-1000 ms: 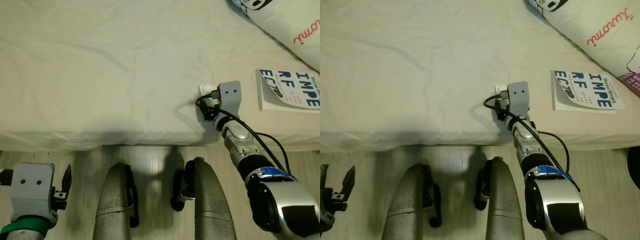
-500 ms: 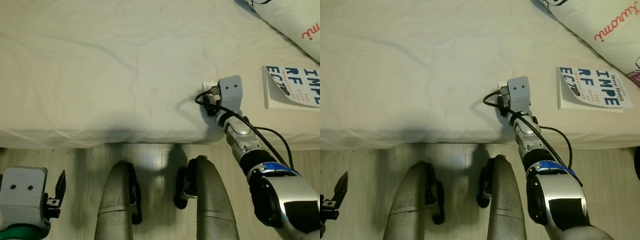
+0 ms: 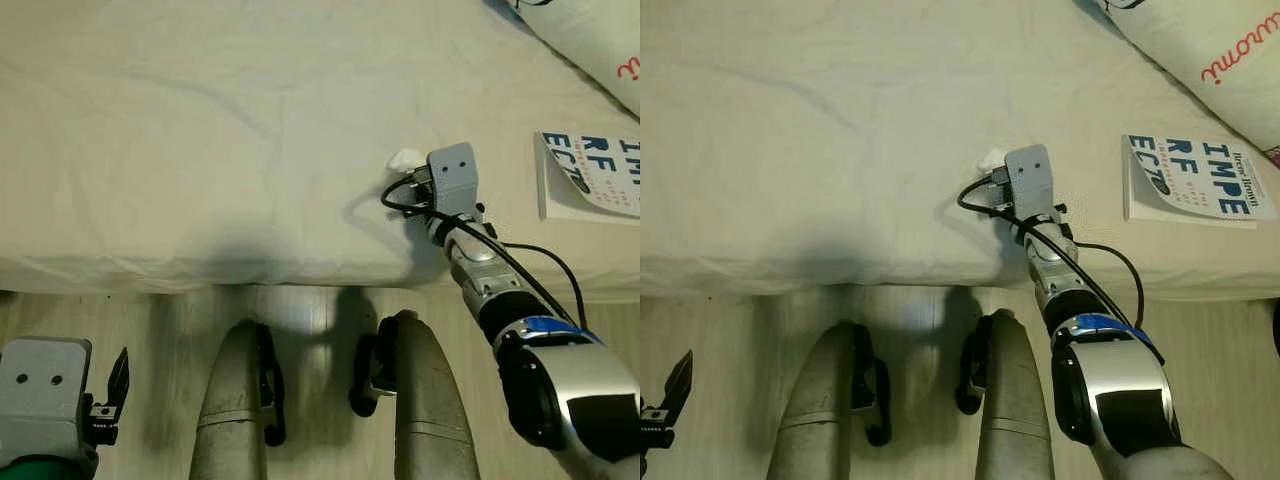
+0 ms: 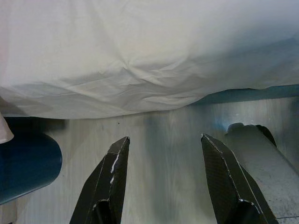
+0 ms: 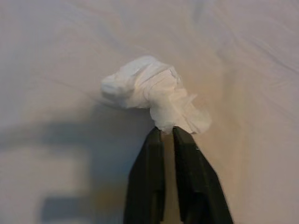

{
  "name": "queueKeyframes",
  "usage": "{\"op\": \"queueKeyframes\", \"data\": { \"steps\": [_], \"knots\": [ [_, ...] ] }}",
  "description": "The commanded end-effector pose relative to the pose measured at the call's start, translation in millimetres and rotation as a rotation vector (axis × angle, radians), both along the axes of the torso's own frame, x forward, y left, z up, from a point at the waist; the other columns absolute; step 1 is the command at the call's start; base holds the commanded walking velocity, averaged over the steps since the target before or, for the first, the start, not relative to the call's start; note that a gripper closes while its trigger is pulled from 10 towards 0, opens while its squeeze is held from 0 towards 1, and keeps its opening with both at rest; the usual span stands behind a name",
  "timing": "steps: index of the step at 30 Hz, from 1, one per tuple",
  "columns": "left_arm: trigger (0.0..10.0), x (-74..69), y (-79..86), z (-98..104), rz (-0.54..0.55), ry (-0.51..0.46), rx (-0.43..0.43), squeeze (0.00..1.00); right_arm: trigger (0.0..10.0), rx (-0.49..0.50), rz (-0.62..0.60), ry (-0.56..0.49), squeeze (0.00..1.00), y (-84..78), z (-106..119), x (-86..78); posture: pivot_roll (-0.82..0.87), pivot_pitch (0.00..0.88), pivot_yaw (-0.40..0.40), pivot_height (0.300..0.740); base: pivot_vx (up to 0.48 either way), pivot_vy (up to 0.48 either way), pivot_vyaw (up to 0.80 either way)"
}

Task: Clean up the room

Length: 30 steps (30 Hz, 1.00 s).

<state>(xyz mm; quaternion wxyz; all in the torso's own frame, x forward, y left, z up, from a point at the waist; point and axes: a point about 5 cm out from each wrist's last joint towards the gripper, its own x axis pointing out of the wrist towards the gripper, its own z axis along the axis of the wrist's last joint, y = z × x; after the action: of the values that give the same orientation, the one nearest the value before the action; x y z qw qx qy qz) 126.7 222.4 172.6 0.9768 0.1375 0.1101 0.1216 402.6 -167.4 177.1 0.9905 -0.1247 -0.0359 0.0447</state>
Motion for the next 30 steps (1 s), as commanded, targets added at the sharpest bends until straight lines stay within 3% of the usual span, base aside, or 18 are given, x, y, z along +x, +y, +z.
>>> {"op": "queueKeyframes", "data": {
  "steps": [1,9,13,19,21,24,27,28,29,30],
  "knots": [
    [10.0,-5.6,1.8,-2,0.019,0.032,0.0,0.0,0.0,-0.014,-0.01,0.051,0.0,-5.3,-15,-4.8,0.38,0.657,0.035,0.63,0.0,0.0,0.0],
    [10.0,6.2,-4.4,-9,-0.003,0.022,-0.028,0.0,0.0,-0.008,0.001,0.039,0.0,-4.9,-17,-6.4,0.33,0.611,0.016,0.63,0.0,0.0,0.0],
    [10.0,26.6,-14.0,-15,-0.038,-0.017,-0.065,0.0,0.0,0.03,0.033,-0.069,0.0,-3.2,-6,-7.9,0.27,0.54,-0.019,0.63,0.0,0.0,0.0],
    [10.0,42.2,-23.1,-21,-0.07,-0.038,-0.094,0.0,0.0,0.066,0.065,-0.195,0.0,-0.2,6,-11.6,0.21,0.483,-0.037,0.63,0.0,0.0,0.0],
    [10.0,61.9,-39.3,-25,-0.146,-0.068,-0.104,0.0,0.0,0.073,0.087,-0.332,0.0,2.6,15,-23.9,0.16,0.425,-0.05,0.63,0.0,0.0,0.0],
    [10.0,68.0,-44.3,-27,-0.166,-0.074,-0.111,0.0,0.0,0.066,0.095,-0.358,0.0,3.8,15,-28.6,0.14,0.402,-0.05,0.63,0.0,0.0,0.0],
    [10.0,88.8,-60.8,-30,-0.23,-0.099,-0.141,0.0,0.0,0.096,0.097,-0.406,0.0,7.1,13,-49.7,0.09,0.339,-0.048,0.63,0.0,0.0,0.0],
    [10.0,96.6,-66.7,-29,-0.252,-0.114,-0.153,0.0,4.4,0.111,0.088,-0.409,0.0,8.0,10,-59.3,0.06,0.301,-0.039,0.63,0.0,0.0,0.0],
    [10.0,96.6,-66.7,-29,-0.252,-0.114,-0.153,0.0,4.4,0.111,0.088,-0.409,0.0,8.0,10,-59.3,0.06,0.301,-0.039,0.63,0.0,0.0,0.0],
    [10.0,104.1,-72.7,-27,-0.275,-0.132,-0.167,0.0,10.0,0.134,0.088,-0.409,0.0,10.3,6,-70.3,0.04,0.28,-0.034,0.63,0.0,0.0,0.0]
  ]
}}
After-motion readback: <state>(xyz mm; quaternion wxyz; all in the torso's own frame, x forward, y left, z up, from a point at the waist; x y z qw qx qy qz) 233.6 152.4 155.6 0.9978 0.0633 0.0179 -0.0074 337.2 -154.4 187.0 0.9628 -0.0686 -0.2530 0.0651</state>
